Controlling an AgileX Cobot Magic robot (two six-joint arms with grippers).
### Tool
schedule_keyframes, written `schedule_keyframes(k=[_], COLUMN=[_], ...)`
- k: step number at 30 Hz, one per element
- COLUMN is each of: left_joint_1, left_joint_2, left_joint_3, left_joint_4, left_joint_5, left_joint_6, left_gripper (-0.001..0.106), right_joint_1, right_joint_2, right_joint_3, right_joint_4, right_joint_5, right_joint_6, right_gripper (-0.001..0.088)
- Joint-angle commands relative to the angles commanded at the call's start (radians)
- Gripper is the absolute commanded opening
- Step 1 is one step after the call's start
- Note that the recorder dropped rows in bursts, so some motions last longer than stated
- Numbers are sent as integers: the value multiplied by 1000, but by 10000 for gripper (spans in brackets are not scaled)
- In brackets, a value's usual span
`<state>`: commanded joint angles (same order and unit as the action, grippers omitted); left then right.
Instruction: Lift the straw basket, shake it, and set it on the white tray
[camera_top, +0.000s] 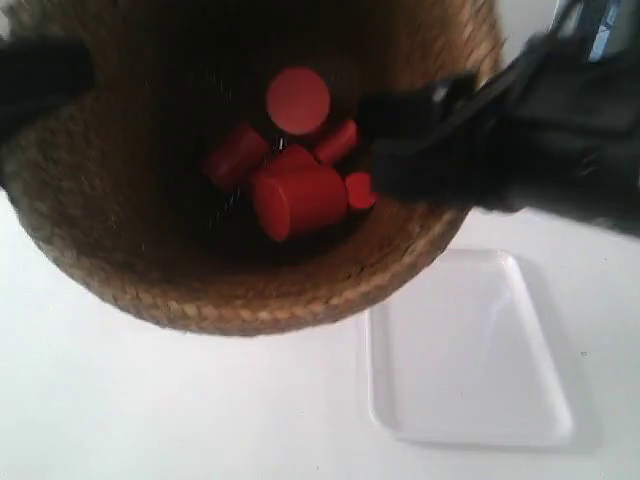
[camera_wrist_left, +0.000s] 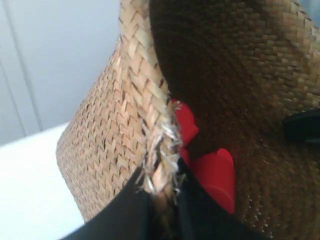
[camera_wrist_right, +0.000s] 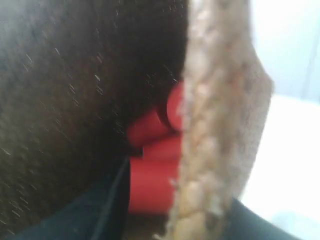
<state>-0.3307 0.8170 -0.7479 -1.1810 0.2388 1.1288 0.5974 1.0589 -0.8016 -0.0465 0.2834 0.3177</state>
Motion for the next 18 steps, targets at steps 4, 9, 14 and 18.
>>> schedule_keyframes(k=[4,9,14,18], left_joint_1=[0,0,4,4], left_joint_2=[-99,-7,-14,-96], left_joint_3=[-70,43,-20,-85], left_joint_4=[9,-52,-4,-1], left_joint_5=[91,-136,59,71], left_joint_6=[-28,-24,-27,-38], left_gripper=[0,0,0,0], right_joint_1=[72,27,4,47], right_joint_2=[-136,-70,-61,-205], right_joint_3=[-47,58,-30,-43], right_joint_4=[9,-140,19,14], right_joint_5=[54,-206,1,-109], right_joint_6=[-2,5,41,-5], right_gripper=[0,0,0,0])
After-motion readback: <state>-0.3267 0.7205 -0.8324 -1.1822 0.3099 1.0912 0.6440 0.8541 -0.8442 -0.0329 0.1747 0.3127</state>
